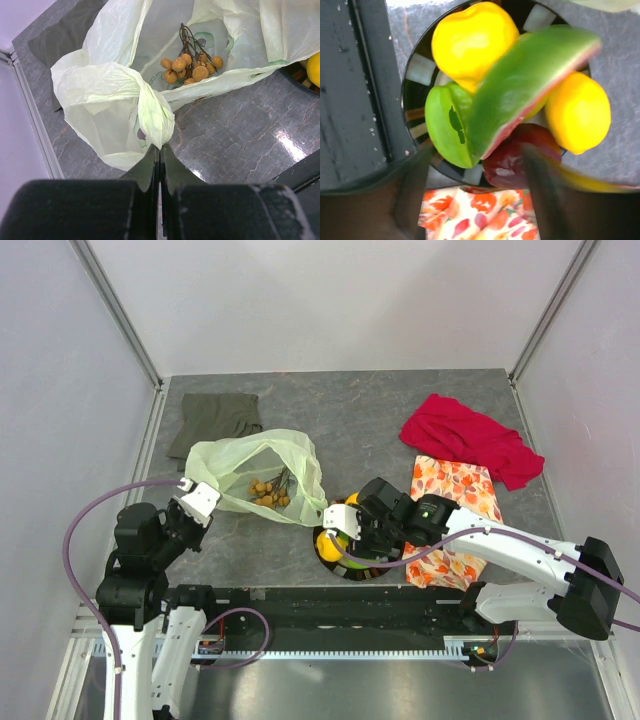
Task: Take the fake fruits out of the plastic bag
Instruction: Place the fake fruit on the plate, then take out the fake fruit from the plastic bag.
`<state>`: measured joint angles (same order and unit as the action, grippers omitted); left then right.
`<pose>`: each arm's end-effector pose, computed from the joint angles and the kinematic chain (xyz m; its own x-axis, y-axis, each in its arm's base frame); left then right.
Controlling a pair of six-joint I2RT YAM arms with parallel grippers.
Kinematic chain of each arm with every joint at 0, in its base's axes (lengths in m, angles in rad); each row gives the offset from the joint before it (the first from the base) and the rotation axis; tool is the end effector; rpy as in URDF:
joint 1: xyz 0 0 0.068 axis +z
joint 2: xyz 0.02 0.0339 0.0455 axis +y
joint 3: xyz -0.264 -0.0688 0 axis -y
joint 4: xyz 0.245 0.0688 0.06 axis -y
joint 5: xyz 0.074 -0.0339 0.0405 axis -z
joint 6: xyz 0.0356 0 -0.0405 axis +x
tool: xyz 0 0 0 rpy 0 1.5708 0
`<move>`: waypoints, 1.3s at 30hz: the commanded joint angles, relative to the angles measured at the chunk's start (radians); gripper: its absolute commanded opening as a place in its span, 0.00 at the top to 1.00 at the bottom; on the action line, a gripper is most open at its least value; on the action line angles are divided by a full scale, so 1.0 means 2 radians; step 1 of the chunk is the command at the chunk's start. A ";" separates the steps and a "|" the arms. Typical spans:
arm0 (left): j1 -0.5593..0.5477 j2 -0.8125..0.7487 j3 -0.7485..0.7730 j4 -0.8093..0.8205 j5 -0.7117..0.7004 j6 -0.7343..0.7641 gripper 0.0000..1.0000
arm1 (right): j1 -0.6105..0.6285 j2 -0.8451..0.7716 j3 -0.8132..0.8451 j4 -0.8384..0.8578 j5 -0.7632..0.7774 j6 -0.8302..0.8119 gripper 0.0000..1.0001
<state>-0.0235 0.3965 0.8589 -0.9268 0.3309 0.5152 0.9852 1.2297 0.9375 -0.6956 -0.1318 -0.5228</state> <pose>0.0650 -0.0131 0.3302 -0.2356 0.4716 -0.8497 0.4927 0.8116 0.3139 0.1308 0.2057 0.2579 0.0327 -0.8463 -0.5318 -0.9808 0.0751 -0.1798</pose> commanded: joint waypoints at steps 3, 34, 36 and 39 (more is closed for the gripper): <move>0.002 -0.005 -0.007 0.015 0.007 -0.001 0.98 | -0.001 0.013 0.073 -0.036 -0.004 0.022 0.02; 0.001 -0.101 0.074 -0.231 0.053 0.123 0.98 | -0.005 0.414 0.433 0.175 0.088 0.337 0.44; 0.002 -0.108 0.075 -0.249 0.054 0.127 0.98 | -0.005 0.437 0.452 0.175 0.120 0.376 0.44; 0.002 -0.111 0.084 -0.273 0.055 0.134 0.99 | -0.005 0.460 0.470 0.176 0.140 0.410 0.44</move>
<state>-0.0238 0.1894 0.9863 -1.3369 0.4049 0.7185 0.9787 2.1166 1.7950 -0.3981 0.0029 0.1268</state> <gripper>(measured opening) 0.022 0.558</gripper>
